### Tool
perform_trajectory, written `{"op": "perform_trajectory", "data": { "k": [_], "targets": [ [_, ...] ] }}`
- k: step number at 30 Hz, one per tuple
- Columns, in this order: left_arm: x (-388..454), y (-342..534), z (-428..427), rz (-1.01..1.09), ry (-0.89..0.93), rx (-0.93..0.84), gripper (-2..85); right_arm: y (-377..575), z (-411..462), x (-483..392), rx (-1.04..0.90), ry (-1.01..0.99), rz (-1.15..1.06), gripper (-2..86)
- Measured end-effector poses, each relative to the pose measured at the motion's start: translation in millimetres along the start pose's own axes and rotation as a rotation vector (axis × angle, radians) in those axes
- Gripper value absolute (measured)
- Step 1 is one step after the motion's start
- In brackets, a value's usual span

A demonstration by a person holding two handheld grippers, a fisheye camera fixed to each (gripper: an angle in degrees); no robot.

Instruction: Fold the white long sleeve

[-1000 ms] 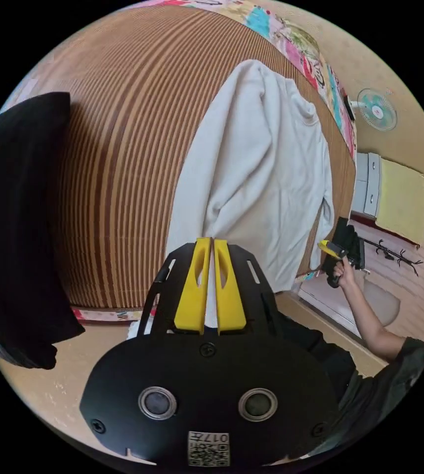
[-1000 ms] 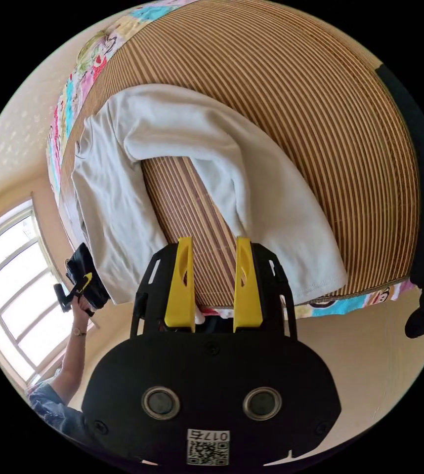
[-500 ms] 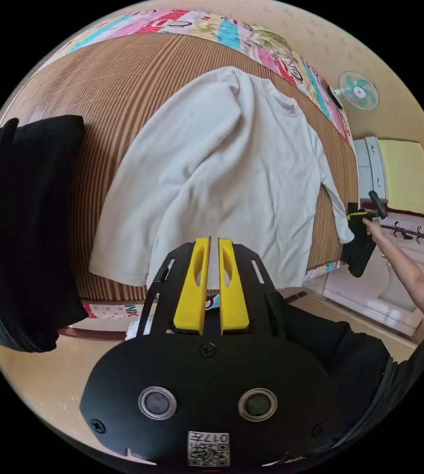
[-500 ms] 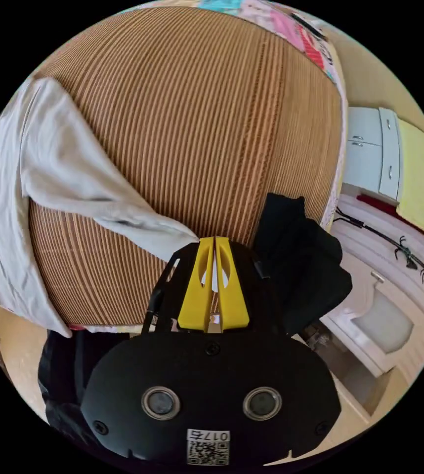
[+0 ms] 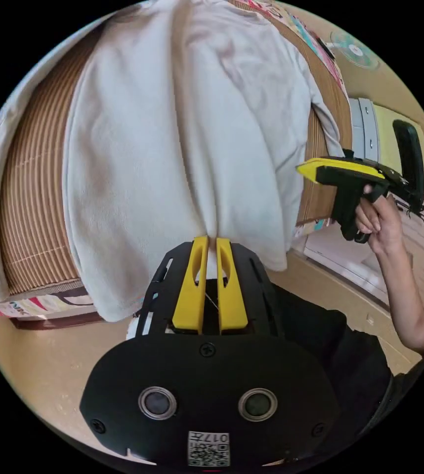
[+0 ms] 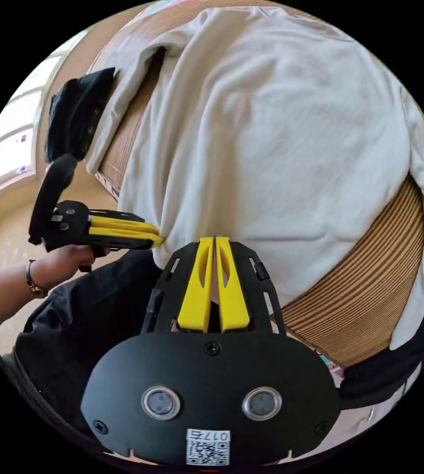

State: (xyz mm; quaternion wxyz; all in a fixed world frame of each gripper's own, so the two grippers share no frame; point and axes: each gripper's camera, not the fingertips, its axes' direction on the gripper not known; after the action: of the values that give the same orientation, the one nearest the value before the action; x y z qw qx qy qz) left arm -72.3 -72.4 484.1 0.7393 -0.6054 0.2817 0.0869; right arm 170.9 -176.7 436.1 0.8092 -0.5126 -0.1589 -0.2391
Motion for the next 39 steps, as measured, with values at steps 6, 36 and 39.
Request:
{"op": "perform_trajectory", "data": {
  "k": [6,36,39],
  "targets": [
    [-96,88,-45,-0.207,0.379,0.368,5.1,74,26,44,0.081,-0.039,0.058,0.4],
    [-59,160,-277,-0.014,-0.035,1.252,3.8,200,51,125,0.096,-0.373,0.498,0.9],
    [32,99,-248,0.176,-0.118,1.212,4.0,230,57,150,0.155,-0.545,0.525,1.0]
  ]
}}
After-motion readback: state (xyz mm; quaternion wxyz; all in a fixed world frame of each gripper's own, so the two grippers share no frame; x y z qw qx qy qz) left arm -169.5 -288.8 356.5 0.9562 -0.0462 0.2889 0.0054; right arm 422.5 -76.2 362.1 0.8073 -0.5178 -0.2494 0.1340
